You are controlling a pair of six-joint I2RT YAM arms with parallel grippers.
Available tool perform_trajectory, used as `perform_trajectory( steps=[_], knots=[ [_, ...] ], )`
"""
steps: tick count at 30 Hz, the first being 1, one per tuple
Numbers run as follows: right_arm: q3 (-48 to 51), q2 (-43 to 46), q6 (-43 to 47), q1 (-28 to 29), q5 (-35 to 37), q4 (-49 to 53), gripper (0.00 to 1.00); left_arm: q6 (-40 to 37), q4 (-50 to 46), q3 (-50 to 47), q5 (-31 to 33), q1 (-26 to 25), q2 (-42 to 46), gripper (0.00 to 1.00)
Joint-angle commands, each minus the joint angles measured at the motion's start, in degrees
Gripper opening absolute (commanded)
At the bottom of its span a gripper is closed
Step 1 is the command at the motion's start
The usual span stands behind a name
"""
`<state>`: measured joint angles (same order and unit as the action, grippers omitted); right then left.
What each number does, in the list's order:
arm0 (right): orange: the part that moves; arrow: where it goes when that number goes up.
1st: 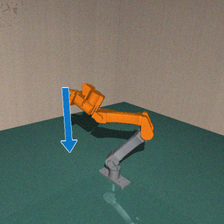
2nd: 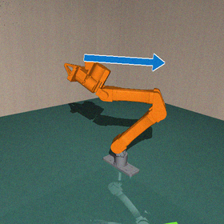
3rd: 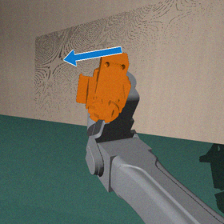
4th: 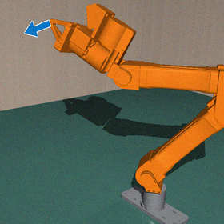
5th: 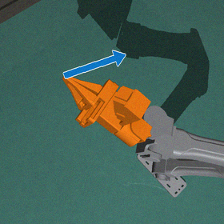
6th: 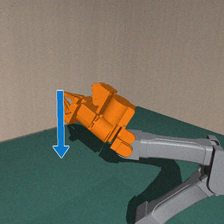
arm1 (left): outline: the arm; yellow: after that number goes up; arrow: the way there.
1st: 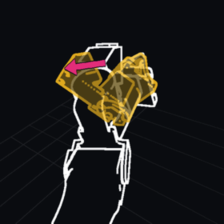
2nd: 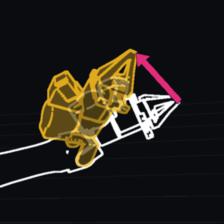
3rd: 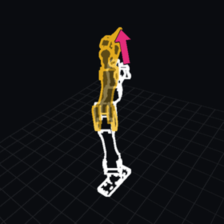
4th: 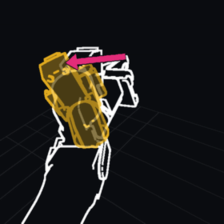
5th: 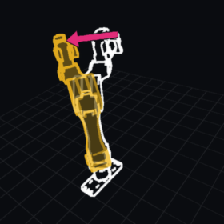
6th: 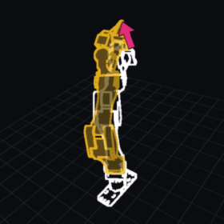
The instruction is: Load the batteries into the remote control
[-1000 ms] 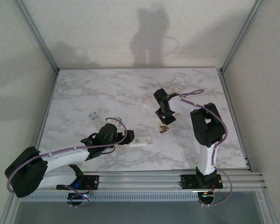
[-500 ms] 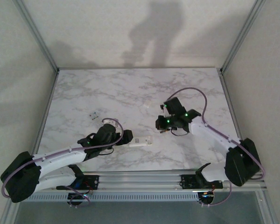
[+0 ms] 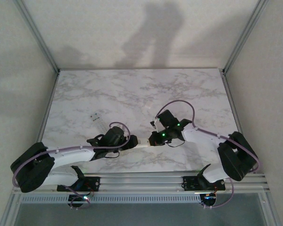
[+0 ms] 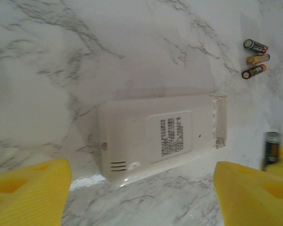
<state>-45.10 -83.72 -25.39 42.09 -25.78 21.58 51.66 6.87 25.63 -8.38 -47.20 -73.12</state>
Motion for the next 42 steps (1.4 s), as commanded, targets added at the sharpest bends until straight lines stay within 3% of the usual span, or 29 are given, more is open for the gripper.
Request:
perform_trajectory(
  steps=[1, 6, 13, 23, 42],
  knots=[
    [-1.58, -4.01, -1.2, 0.44, 0.38, -1.42, 0.04, 0.95, 2.84, 2.48, -0.73, -1.18, -2.54, 0.76],
    [-2.52, -7.66, -2.82, 0.45, 2.11, -1.4, 0.0, 0.05, 2.42, 3.61, -0.45, -1.84, -4.57, 0.72],
    [-2.74, -8.18, -4.16, 0.38, 4.46, -0.52, 0.06, 0.06, 3.2, 2.94, -0.35, -1.84, -6.19, 0.67],
    [-4.66, -8.34, -4.2, 0.39, 5.82, 1.14, 0.24, -0.2, 2.97, 3.26, 0.02, -1.93, -6.55, 0.66],
    [-4.6, -7.46, -4.58, 0.39, 9.6, 2.8, 0.2, -1.52, 1.39, 4.64, 1.1, -2.47, -8.77, 0.64]
  ],
)
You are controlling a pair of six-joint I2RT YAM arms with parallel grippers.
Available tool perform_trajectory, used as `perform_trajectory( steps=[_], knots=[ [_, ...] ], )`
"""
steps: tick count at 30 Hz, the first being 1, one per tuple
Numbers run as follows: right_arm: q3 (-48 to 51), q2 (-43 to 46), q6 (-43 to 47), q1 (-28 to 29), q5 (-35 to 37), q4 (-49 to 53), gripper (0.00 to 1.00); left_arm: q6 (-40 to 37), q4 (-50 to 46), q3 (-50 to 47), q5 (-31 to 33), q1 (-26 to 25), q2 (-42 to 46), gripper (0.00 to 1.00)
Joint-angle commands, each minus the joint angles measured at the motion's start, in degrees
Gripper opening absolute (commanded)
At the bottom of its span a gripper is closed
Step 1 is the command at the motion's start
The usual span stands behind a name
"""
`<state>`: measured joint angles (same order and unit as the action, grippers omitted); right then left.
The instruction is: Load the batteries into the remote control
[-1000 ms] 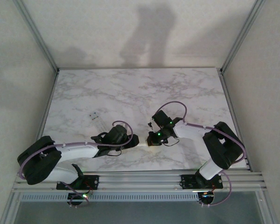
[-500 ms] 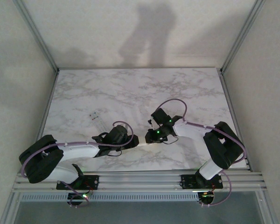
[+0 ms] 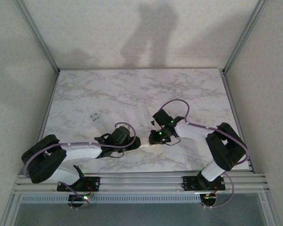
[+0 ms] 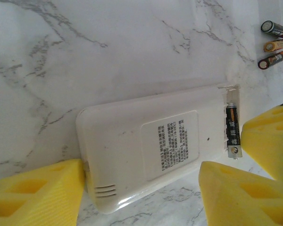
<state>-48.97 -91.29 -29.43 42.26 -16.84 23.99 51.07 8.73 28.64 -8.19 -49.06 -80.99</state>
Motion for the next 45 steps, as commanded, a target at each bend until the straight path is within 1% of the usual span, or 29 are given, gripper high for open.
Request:
perform_trajectory(
  steps=[1, 3, 9, 14, 20, 23, 30, 37, 41, 45],
  knots=[
    [-0.94, -0.21, -0.71, 0.27, 0.55, 0.16, 0.18, -0.93, -0.41, 1.7, 0.88, -0.61, -1.09, 0.64],
    [-1.23, -0.88, -0.62, 0.23, 0.06, -0.06, 0.16, -1.04, -0.22, 1.83, 0.88, -0.6, -1.51, 0.64],
    [-1.48, -2.27, -0.36, 0.27, -1.56, -0.98, 0.15, -1.3, 0.55, 2.16, 0.33, -0.69, -3.76, 0.63],
    [-1.42, -3.23, -0.57, 0.21, -2.58, -2.07, 0.13, -1.44, 0.98, 2.51, 0.1, -0.76, -4.53, 0.59],
    [-1.57, -4.68, -0.06, 0.27, -2.17, -3.53, 0.11, -1.8, 0.5, 2.73, 0.63, -0.75, -4.61, 0.57],
    [-1.32, -5.81, 1.64, 0.21, -0.27, -4.01, 0.08, -1.84, 0.5, 2.65, 0.64, -0.74, -4.62, 0.56],
    [0.25, -8.32, 2.31, 0.25, 0.08, -8.69, 0.08, -2.18, -0.29, 2.73, 1.21, -0.82, -4.26, 0.55],
    [-0.85, -10.12, 2.43, 0.28, 2.65, -9.55, 0.09, -2.29, -0.55, 2.74, 1.42, -0.95, -3.88, 0.55],
    [-1.66, -7.5, 2.97, 0.27, 4.41, -7.63, 0.08, -2.1, -1.17, 2.51, 2.11, -0.95, -3.39, 0.55],
    [-1.66, -2.77, 3.06, 0.24, 4.23, -5.35, 0.1, -1.94, -1.42, 2.06, 2.96, -0.95, -2.99, 0.55]
  ],
)
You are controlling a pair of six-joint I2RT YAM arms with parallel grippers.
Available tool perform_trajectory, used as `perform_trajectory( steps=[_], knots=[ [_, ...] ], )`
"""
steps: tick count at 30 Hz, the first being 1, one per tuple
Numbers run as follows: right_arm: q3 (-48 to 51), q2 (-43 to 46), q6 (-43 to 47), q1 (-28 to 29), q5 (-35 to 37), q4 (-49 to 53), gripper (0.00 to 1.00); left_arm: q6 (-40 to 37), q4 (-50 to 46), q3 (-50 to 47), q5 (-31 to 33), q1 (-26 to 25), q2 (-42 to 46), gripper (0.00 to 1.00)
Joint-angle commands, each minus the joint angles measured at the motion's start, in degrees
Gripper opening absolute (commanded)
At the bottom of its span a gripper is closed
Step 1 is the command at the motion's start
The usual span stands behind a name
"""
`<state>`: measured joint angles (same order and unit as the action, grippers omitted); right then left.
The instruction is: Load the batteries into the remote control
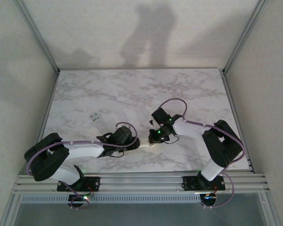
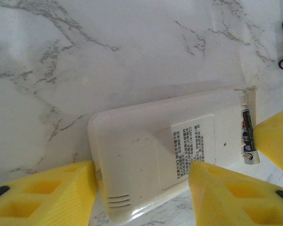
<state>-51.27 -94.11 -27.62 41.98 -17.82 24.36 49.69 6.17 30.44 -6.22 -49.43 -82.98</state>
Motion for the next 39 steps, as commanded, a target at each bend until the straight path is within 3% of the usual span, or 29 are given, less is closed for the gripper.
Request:
perform_trajectory(
  steps=[1, 20, 34, 39],
  knots=[
    [0.78, 0.8, 1.08, 0.55, 5.2, -5.45, 0.11, -0.64, 1.0, 0.32, 1.18, -0.65, -1.04, 0.55],
    [4.27, 5.12, -1.33, 0.52, 1.82, -4.37, 0.25, -0.82, -0.2, 1.15, 2.13, -0.66, -0.67, 0.55],
    [5.44, 2.01, -2.54, 0.48, -0.83, -7.68, 0.22, -0.91, -0.11, 1.39, 2.18, -0.8, -1.02, 0.55],
    [5.19, 0.79, -2.37, 0.54, 0.15, -7.47, 0.16, -0.86, -0.24, 1.46, 2.25, -0.82, -0.76, 0.55]
  ],
)
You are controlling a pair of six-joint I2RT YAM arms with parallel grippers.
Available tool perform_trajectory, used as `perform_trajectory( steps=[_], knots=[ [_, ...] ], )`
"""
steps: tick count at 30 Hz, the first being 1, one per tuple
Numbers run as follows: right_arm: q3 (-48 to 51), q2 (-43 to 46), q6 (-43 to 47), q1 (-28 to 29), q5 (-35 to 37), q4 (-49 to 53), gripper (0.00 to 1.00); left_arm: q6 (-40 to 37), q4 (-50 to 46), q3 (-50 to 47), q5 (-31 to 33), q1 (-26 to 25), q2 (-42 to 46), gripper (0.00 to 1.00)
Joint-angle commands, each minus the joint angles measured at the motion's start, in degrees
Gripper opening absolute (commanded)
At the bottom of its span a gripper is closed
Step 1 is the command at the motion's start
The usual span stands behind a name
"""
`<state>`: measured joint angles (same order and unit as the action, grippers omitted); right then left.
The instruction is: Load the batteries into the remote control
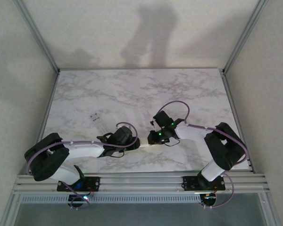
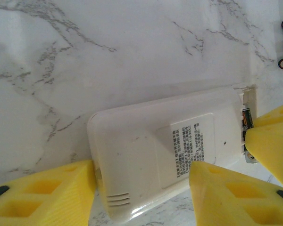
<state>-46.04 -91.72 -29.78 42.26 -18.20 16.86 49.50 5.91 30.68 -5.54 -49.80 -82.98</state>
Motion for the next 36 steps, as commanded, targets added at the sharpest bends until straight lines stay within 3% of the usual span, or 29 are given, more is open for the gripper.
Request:
perform_trajectory(
  steps=[1, 18, 24, 31, 36],
  knots=[
    [-0.09, -1.69, -0.35, 0.28, 0.91, 0.11, 0.15, -0.66, 0.06, 1.2, 1.69, -0.47, -0.83, 0.55],
    [-0.04, -3.23, 1.15, 0.25, 4.76, -4.24, 0.06, -1.24, -0.29, 1.56, 1.5, -0.54, -1.15, 0.55],
    [4.33, -4.16, -0.87, 0.27, 2.9, -11.78, 0.04, -1.05, -0.25, 1.28, 1.78, -0.65, -0.77, 0.55],
    [15.3, -4.37, -9.34, 2.65, 2.03, -28.63, 0.01, -0.98, 0.54, 1.62, 1.36, -0.76, -1.49, 0.55],
    [16.93, -5.34, -12.22, 3.0, 0.29, -32.63, 0.04, -0.98, 0.72, 2.01, 1.12, -0.92, -2.01, 0.54]
  ],
)
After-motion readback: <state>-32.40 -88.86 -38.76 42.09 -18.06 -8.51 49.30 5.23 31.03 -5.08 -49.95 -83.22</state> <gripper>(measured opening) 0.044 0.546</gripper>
